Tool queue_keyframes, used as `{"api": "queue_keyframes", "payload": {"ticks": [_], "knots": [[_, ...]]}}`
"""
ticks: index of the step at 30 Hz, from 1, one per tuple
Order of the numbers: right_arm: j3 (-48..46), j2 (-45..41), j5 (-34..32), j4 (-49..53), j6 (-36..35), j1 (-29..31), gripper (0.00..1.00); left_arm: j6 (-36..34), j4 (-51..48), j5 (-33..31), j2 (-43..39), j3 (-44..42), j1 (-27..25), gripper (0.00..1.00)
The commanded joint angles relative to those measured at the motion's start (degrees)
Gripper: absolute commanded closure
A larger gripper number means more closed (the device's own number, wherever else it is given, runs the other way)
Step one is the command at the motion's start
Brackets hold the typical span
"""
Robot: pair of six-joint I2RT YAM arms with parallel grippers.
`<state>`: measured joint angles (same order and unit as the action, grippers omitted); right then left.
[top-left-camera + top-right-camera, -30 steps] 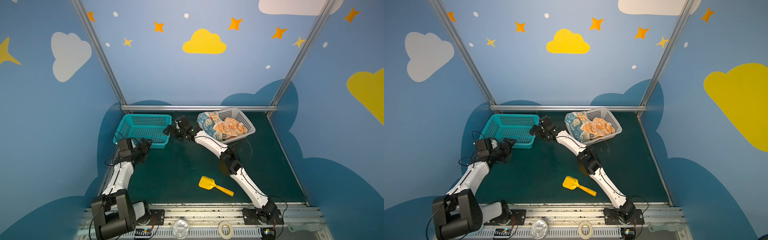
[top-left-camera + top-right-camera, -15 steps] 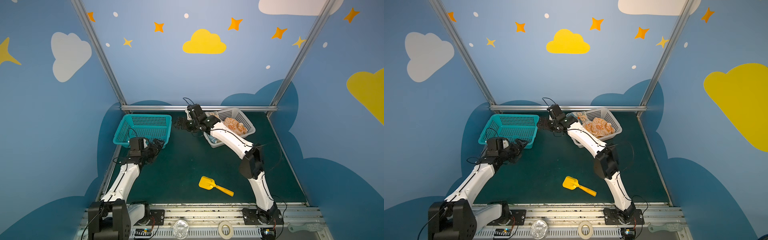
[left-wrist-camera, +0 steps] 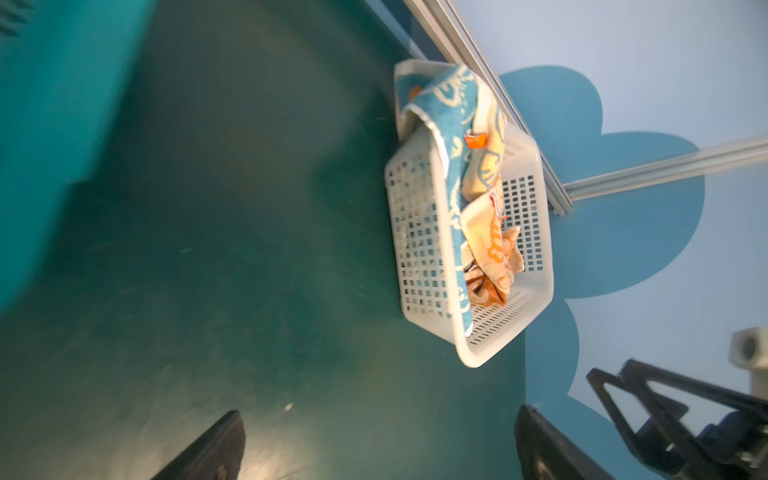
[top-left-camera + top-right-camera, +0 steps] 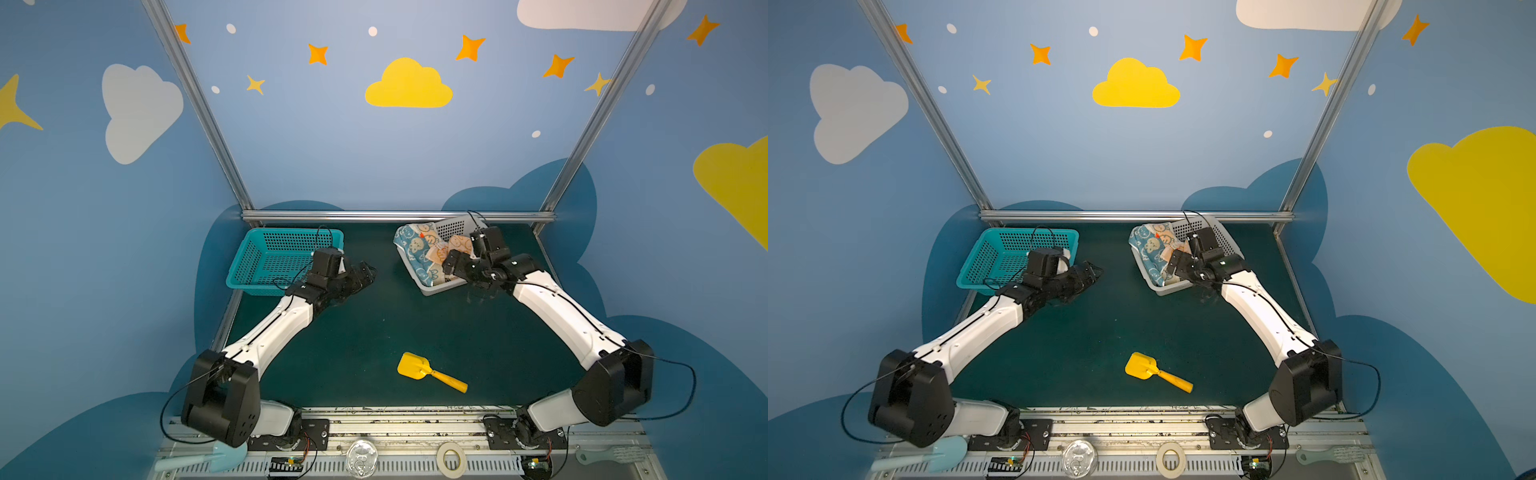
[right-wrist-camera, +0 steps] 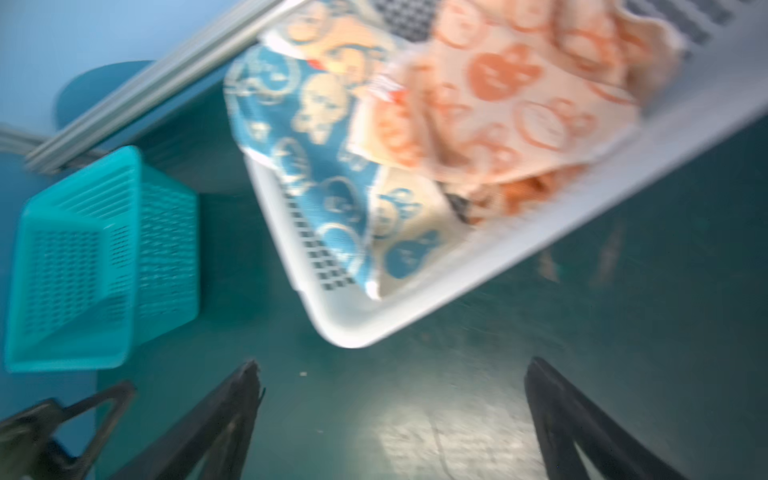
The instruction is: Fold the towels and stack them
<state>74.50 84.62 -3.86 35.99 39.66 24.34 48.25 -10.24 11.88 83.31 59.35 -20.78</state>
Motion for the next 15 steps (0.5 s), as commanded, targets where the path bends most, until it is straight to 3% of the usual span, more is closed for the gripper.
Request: {"api": "queue_keyframes", "payload": {"ticks": [1, 5, 8, 12, 15], "knots": [[-2.4, 1.2, 1.3, -0.9, 1.8, -2.1, 0.01, -3.5, -1.2, -1.2, 5.1, 4.9, -2.6, 0.00], [-1.4, 6.0, 4.4, -1.2, 3.3, -3.6, 0.03, -3.2, -0.3, 0.3, 10.1, 8.9, -4.9, 0.00], [4.1, 12.0, 5.6, 3.8, 3.9, -3.9, 0.10, -3.1, 0.1, 0.4, 12.1, 10.1, -6.2, 0.00], [14.1, 21.4, 7.8, 13.8, 2.5, -4.1, 0.12, -2.6, 1.3, 0.0, 11.7, 8.3, -7.5, 0.00], [15.4, 24.8, 8.2, 13.8, 2.6, -4.2, 0.18, -3.1, 1.4, -0.6, 10.5, 6.9, -8.1, 0.00]]}}
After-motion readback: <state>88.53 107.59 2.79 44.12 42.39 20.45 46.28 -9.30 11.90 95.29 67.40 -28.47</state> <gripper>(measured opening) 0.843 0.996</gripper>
